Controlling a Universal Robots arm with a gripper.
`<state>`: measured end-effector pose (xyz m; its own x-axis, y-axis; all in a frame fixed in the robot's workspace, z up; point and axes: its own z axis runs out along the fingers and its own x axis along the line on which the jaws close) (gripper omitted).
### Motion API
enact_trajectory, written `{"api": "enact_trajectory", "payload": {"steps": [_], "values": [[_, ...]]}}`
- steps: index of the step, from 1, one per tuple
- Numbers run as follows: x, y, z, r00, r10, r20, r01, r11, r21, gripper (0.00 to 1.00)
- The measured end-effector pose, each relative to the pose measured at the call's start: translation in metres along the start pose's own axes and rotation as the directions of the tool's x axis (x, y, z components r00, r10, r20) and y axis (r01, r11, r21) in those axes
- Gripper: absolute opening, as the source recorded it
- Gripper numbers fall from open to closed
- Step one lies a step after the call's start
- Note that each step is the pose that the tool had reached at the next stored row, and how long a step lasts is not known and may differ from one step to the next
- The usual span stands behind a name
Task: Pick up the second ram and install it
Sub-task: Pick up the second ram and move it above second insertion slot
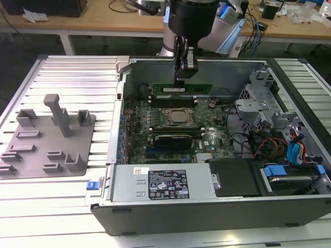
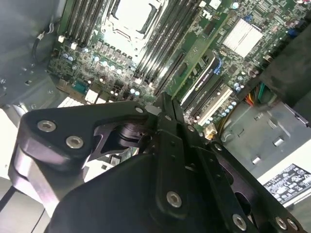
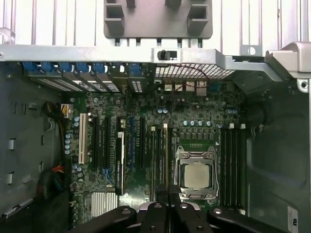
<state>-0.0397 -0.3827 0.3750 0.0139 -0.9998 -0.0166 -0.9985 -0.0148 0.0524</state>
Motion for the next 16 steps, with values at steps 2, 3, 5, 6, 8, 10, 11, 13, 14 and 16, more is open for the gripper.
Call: {"api": "enact_trajectory", "payload": {"steps": [2, 3, 5, 6, 8, 10, 11, 13, 14, 16], "values": [[-0.0022, -0.0008, 0.0160, 1.0000, 0.000, 0.0002, 0.000, 1.0000, 0.0000, 0.09], [-0.0027, -0.0009, 0.0182, 1.0000, 0.000, 0.0001, 0.000, 1.0000, -0.0001, 0.09], [-0.0032, -0.0013, 0.0233, 1.0000, 0.000, 0.0004, 0.000, 1.0000, 0.0001, 0.09], [-0.0032, -0.0014, 0.0264, 1.0000, 0.000, 0.0004, 0.000, 1.0000, 0.0000, 0.09], [-0.0032, -0.0019, 0.0354, 1.0000, 0.000, 0.0004, 0.000, 1.0000, 0.0000, 0.09], [-0.0032, -0.0020, 0.0386, 1.0000, 0.000, 0.0003, 0.000, 1.0000, 0.0001, 0.09], [-0.0031, -0.0022, 0.0416, 1.0000, 0.000, 0.0004, 0.000, 1.0000, 0.0001, 0.09], [-0.0030, -0.0024, 0.0455, 1.0000, 0.000, 0.0002, 0.000, 1.0000, 0.0000, 0.09], [-0.0030, -0.0026, 0.0489, 1.0000, 0.000, 0.0002, 0.000, 1.0000, 0.0000, 0.09], [-0.0029, -0.0029, 0.0550, 1.0000, 0.000, 0.0003, 0.000, 1.0000, 0.0000, 0.09]]}}
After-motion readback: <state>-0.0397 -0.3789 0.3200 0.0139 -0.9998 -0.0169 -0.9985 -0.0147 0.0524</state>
